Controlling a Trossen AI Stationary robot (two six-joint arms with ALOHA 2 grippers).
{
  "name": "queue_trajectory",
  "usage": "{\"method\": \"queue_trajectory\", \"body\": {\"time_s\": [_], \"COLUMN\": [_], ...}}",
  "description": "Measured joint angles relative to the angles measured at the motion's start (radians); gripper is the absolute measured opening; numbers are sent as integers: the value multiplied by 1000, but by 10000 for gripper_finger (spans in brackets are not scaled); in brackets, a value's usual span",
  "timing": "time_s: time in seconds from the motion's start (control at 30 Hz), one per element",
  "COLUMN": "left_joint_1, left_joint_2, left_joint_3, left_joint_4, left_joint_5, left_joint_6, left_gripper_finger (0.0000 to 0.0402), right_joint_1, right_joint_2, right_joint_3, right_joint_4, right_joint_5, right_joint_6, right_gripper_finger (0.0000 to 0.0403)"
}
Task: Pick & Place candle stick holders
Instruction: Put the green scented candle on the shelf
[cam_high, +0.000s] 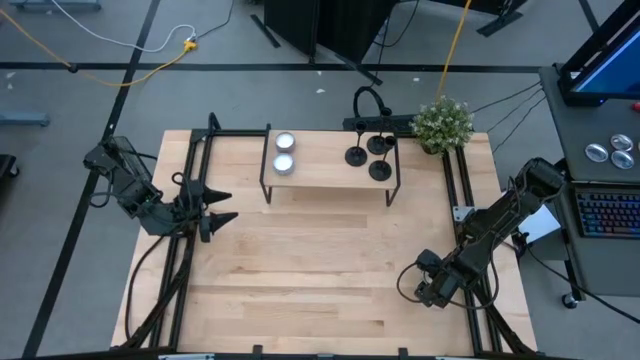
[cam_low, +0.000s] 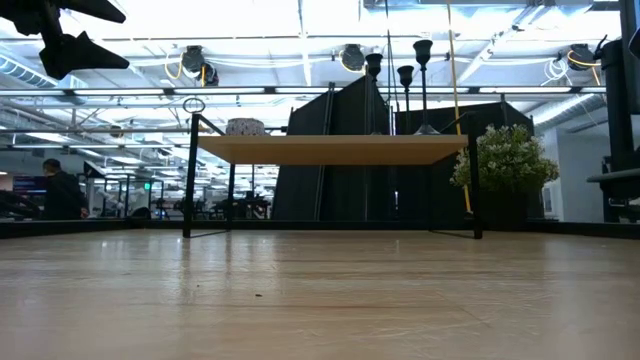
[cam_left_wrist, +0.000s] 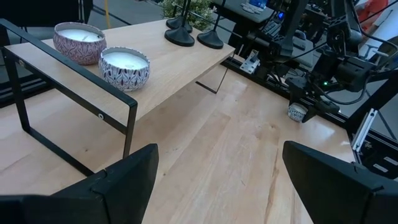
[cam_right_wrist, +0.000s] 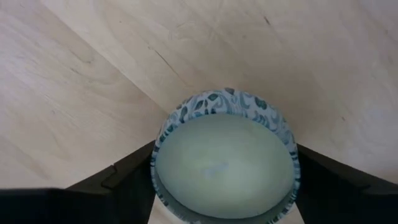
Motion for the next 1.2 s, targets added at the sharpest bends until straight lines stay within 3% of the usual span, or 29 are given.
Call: {"method": "queue_trajectory", "body": {"time_s": [0.37,0.6,0.83,1.2], "left_joint_1": [0,0,0,0], "left_joint_2": [0,0,0,1], "left_joint_3": [0,0,0,0], "left_joint_4": [0,0,0,0], "left_joint_5": [-1,-2,-9,-8], "left_joint_6": [0,0,2,9], "left_gripper_finger": [351,351,351,351], "right_joint_1": [-1,-55,-183,-483], "right_joint_2": [0,3,3,2], "right_joint_3": [0,45,135,382], "right_joint_4": [35,21,22,21], "right_joint_5": [-3,-25,0,81], "right_joint_6": [-5,-104,-307,-755], "right_gripper_finger": [291,291,291,291]}}
